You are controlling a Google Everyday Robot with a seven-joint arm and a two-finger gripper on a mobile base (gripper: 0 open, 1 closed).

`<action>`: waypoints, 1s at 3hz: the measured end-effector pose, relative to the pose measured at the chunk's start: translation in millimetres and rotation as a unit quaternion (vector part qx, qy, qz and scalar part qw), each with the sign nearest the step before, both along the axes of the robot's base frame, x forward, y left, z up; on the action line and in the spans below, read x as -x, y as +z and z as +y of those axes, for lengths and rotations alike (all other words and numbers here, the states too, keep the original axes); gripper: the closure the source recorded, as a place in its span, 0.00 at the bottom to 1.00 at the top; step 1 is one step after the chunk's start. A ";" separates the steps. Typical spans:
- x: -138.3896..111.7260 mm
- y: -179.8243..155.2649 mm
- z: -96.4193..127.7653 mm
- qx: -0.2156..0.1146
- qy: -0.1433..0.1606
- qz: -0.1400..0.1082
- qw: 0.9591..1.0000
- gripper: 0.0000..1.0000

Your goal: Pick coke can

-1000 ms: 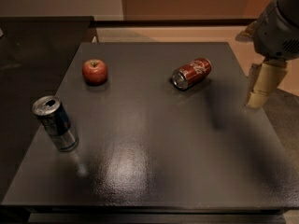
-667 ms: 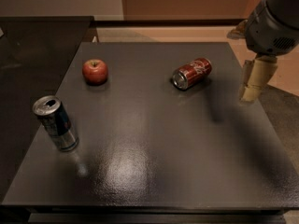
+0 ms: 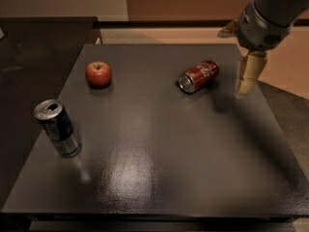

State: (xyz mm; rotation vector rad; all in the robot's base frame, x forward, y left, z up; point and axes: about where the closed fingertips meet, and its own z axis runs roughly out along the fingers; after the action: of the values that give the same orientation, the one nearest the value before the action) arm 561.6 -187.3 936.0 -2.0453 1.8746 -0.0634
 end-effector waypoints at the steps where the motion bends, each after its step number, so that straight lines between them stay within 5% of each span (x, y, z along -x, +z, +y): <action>1: -28.4 -16.7 8.1 0.014 0.043 0.008 0.999 0.00; 3: -66.4 -54.1 29.0 0.056 0.120 0.036 0.991 0.00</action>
Offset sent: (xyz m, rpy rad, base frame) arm 0.0759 0.0257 -0.0553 -0.1306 0.0840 0.2721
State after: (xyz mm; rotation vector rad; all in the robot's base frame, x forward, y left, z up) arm 628.0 -158.2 881.8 -2.3637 1.6847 -0.0335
